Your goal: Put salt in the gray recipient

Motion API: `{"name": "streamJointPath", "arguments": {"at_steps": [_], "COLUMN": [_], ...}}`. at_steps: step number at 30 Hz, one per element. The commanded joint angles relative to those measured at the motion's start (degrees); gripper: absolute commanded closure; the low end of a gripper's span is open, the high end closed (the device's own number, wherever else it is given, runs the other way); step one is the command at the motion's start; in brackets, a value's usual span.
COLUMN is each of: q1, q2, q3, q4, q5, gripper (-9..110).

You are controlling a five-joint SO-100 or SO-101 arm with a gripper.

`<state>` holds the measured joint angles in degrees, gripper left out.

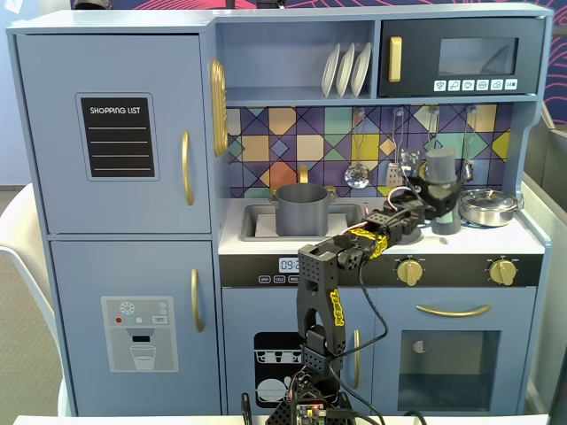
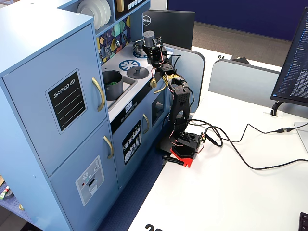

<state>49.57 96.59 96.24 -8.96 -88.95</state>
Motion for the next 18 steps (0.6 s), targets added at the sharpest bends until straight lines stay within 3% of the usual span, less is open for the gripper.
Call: {"name": "streamJointPath", "arguments": {"at_steps": [1, 16, 18], "q1": [0.9, 1.9, 2.2], "q2": [0.3, -0.2, 0.0], "q3": [-0.5, 6.0, 6.0], "q4": [-3.1, -7.0, -7.3], "q5": [2.3, 5.4, 6.2], "gripper": [101, 101, 95]}}
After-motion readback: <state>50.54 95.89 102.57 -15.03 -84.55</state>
